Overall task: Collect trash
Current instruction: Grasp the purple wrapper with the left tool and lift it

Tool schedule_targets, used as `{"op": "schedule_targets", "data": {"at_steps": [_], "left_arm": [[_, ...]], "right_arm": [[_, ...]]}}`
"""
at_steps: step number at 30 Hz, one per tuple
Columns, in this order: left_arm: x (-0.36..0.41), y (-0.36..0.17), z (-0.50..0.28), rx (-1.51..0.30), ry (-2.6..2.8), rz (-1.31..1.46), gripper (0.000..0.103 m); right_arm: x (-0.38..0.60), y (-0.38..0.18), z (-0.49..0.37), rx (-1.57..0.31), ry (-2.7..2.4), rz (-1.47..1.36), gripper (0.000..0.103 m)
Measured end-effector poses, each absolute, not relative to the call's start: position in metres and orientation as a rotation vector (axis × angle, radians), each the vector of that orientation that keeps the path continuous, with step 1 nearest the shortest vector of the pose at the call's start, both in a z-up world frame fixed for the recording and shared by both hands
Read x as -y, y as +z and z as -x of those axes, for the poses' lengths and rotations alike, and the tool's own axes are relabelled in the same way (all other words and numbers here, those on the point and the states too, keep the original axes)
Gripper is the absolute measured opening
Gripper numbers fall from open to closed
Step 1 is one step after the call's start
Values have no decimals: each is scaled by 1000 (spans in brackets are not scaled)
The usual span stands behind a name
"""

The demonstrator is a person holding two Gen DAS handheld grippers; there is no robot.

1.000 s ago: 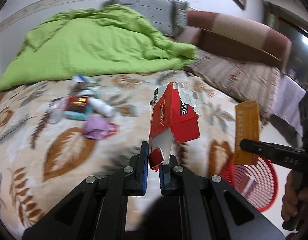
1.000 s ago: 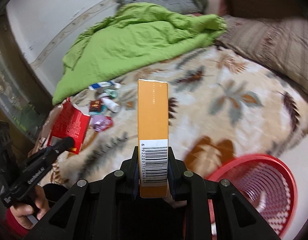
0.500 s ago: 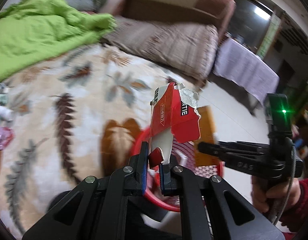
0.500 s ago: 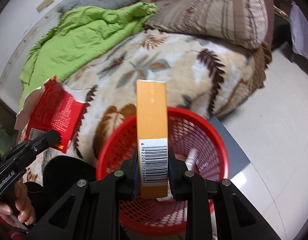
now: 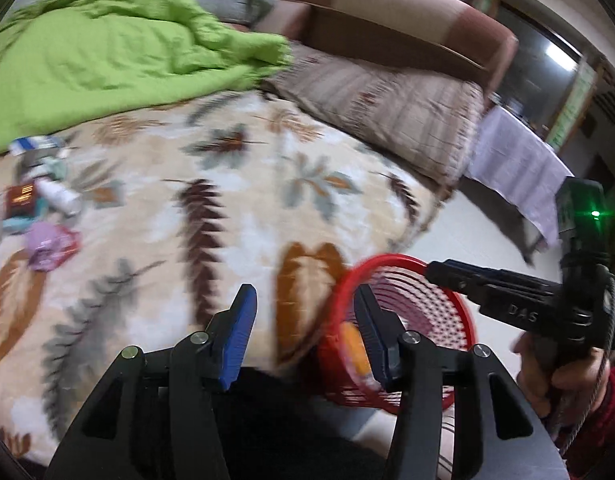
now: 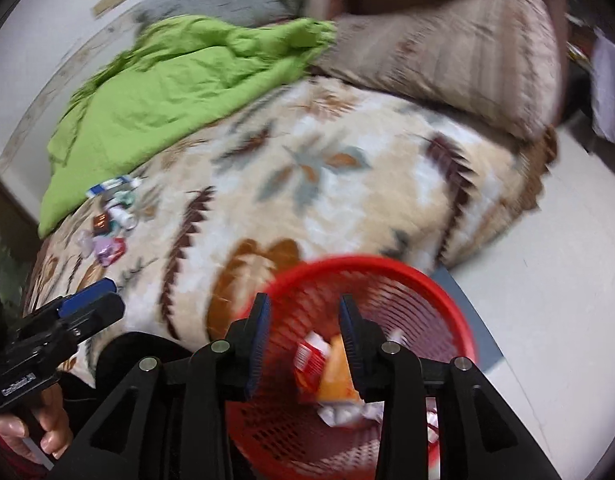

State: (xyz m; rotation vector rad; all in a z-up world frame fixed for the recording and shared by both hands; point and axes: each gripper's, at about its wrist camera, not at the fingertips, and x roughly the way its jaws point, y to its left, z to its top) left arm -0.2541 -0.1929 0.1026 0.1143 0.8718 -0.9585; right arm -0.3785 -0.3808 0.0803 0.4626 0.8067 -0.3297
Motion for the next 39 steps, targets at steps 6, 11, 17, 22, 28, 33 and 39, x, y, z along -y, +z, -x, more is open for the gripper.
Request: {"op": "schedule_targets", "data": {"at_steps": [6, 11, 17, 22, 28, 33, 39], "left_arm": [[137, 104, 215, -870, -801, -42, 49], [86, 99, 176, -893, -672, 50, 51], [45, 87, 129, -931, -547, 138, 65], [49, 72, 90, -977, -512, 136, 65], [72, 43, 49, -1061, -488, 138, 65], [87, 18, 30, -1077, -449, 93, 49], [63, 24, 41, -1035, -449, 122, 30]], "right_arm": [[338, 91, 329, -806, -166, -381, 38], [312, 92, 296, -815, -41, -397, 38], [275, 88, 249, -848, 47, -324, 38], [264, 93, 221, -834, 70, -299, 43], [274, 92, 208, -844, 77, -320, 46], [284, 83, 200, -871, 81, -349, 47], [277, 80, 169, -874, 140, -334, 47]]}}
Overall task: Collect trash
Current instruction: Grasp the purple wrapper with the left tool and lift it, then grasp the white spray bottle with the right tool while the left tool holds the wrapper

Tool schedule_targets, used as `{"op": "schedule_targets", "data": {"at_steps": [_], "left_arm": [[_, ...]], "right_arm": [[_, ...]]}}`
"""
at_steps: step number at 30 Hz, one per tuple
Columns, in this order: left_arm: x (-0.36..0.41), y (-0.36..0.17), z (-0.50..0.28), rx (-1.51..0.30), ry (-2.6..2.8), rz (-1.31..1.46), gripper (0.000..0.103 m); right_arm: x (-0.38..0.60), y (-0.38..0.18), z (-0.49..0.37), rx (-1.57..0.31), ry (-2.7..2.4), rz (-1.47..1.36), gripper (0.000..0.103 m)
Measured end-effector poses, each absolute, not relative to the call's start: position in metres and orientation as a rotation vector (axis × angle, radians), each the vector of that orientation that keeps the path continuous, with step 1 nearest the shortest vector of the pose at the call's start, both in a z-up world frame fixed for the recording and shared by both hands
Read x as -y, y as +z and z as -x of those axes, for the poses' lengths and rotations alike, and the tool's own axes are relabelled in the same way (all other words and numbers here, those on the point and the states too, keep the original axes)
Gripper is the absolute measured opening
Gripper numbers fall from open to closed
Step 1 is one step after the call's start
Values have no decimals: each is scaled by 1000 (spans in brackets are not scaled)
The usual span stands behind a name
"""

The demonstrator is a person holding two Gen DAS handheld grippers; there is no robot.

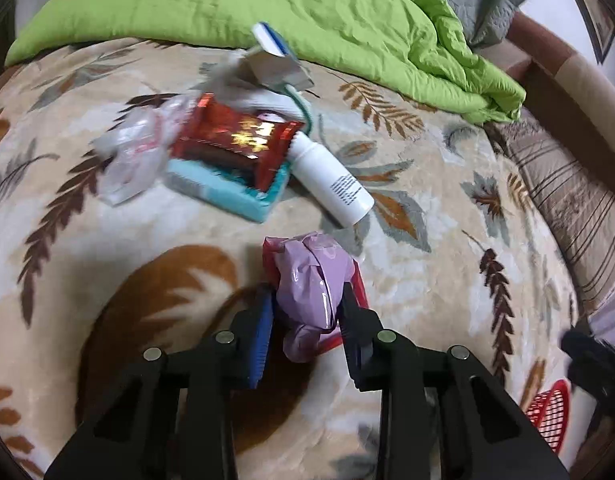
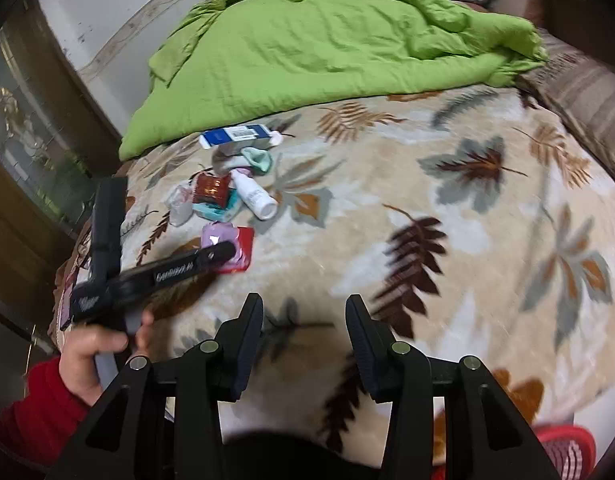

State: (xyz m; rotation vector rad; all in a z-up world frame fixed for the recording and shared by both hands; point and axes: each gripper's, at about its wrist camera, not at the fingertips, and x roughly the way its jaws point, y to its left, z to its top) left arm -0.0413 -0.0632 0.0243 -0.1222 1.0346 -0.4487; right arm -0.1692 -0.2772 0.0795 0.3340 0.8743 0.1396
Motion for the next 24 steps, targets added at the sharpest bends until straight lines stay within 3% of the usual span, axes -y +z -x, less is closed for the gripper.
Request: {"op": "schedule_targets", "data": {"at_steps": [9, 24], "left_arm": [[11, 49, 65, -862, -267, 102, 30], [3, 39, 46, -871, -229, 119, 30]], "right_arm": [[231, 66, 77, -897, 244, -182, 47], [188, 20, -29, -996, 272, 17, 45]]}}
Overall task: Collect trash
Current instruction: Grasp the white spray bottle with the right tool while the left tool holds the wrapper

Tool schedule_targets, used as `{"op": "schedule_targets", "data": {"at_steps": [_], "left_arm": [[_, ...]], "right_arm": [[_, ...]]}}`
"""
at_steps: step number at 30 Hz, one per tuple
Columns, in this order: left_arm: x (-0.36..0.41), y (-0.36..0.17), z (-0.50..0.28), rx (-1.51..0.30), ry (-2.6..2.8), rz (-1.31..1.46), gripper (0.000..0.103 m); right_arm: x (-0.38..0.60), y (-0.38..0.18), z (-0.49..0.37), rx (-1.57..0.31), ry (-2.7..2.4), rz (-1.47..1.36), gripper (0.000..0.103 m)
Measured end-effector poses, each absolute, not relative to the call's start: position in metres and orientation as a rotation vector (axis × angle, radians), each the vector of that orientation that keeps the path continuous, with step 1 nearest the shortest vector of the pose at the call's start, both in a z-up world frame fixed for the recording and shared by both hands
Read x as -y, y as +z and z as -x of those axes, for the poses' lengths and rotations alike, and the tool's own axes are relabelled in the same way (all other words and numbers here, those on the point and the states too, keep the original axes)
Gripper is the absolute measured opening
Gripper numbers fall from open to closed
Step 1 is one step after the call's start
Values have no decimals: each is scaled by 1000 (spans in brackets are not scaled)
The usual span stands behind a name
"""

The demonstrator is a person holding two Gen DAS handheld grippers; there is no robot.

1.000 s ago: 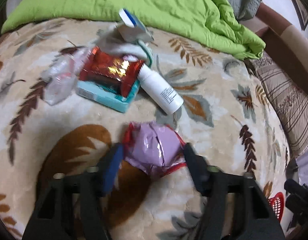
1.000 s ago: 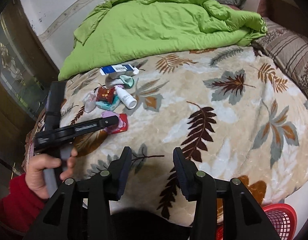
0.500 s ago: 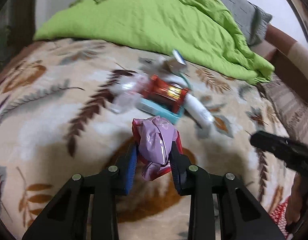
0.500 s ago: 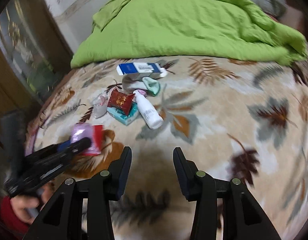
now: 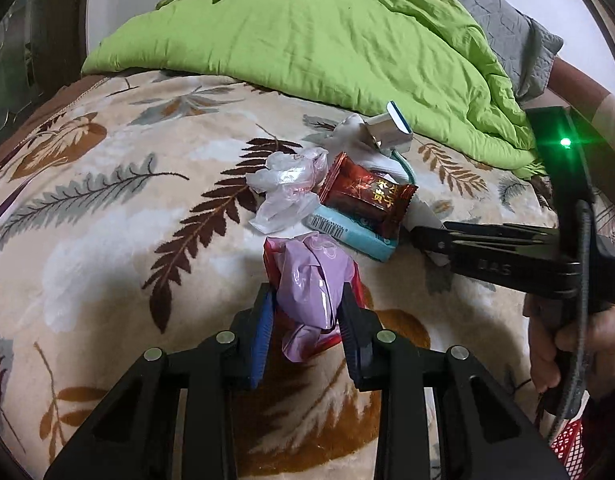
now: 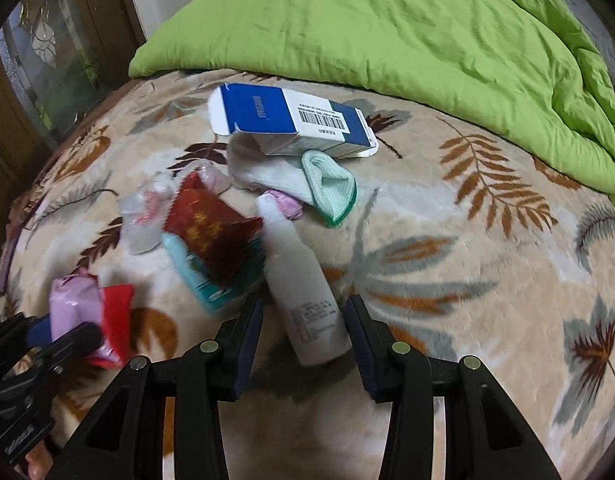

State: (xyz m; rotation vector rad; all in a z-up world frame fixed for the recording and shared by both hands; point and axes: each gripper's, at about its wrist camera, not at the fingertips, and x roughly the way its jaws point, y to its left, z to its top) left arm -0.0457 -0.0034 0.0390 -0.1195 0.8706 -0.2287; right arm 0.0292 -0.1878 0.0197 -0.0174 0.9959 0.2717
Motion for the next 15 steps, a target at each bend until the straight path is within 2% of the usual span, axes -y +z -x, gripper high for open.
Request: {"op": "schedule_targets", "data": {"at_steps": [1, 7, 15], "left_arm": [[4, 39, 45, -871, -227, 117, 30], [5, 39, 48, -864, -228, 105, 30], [9, 51, 68, -821, -252, 74, 30]], "right_arm": [[188, 19, -29, -989, 261, 14, 41], [193, 19, 0, -994, 229, -86, 36], [198, 21, 59, -1007, 137, -319, 35]]}}
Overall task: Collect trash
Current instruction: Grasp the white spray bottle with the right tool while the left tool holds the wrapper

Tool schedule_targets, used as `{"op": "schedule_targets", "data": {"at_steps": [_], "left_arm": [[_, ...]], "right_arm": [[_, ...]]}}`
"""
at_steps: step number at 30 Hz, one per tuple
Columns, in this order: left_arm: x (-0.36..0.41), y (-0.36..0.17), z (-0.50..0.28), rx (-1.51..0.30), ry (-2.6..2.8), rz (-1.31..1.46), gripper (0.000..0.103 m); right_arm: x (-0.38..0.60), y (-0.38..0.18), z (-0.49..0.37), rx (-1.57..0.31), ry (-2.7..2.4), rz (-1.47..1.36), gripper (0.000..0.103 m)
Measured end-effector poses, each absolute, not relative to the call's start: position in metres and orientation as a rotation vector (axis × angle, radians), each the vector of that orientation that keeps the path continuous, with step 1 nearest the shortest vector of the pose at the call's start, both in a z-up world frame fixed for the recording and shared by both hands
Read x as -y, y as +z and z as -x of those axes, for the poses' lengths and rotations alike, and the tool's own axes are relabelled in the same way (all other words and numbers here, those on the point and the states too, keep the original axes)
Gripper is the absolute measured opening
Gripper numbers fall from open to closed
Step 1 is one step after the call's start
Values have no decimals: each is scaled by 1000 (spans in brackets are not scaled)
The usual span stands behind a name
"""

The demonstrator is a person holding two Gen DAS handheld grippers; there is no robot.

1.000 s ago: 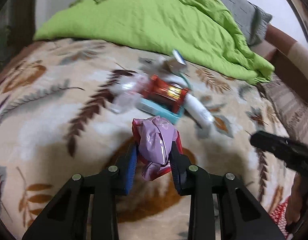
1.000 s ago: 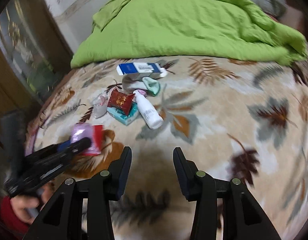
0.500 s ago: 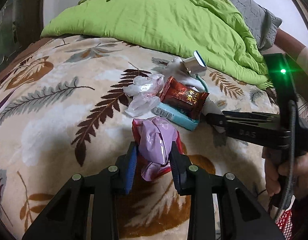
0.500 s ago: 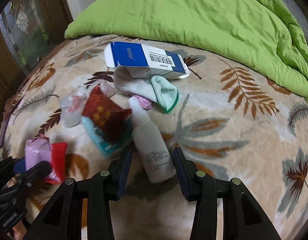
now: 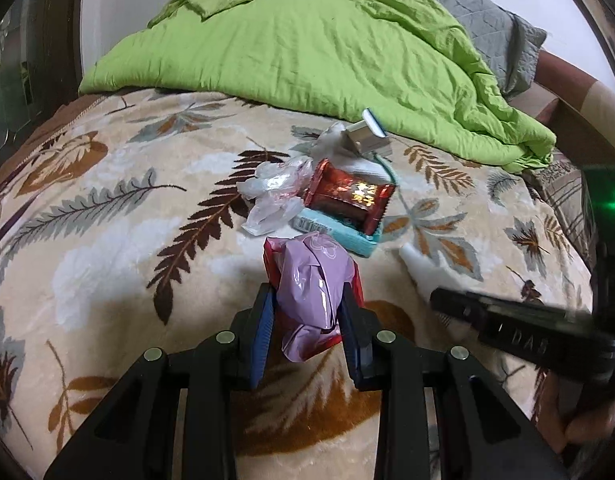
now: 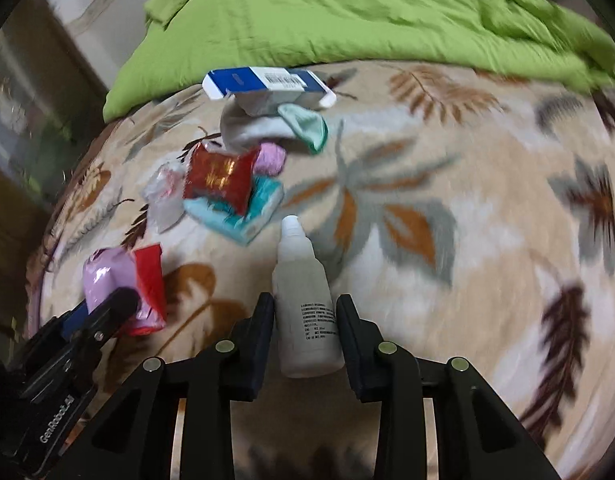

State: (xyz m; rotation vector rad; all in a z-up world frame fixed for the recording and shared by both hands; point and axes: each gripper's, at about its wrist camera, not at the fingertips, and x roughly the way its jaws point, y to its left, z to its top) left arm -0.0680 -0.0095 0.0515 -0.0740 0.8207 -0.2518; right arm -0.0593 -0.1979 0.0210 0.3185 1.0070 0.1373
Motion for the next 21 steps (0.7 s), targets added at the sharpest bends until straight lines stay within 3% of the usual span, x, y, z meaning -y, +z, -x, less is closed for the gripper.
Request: {"op": "schedule_targets", "data": {"at_steps": [10, 12, 21], "left_arm": [[-4, 59, 92, -834, -256, 88, 30], [-5, 57, 91, -836, -254, 98, 30], [5, 51, 89, -826, -260, 58, 30]], "right_arm": [[185, 11, 69, -1053, 139, -326, 36], [185, 12, 70, -1036, 128, -331, 32], [198, 31, 92, -867, 81, -398, 32]]}}
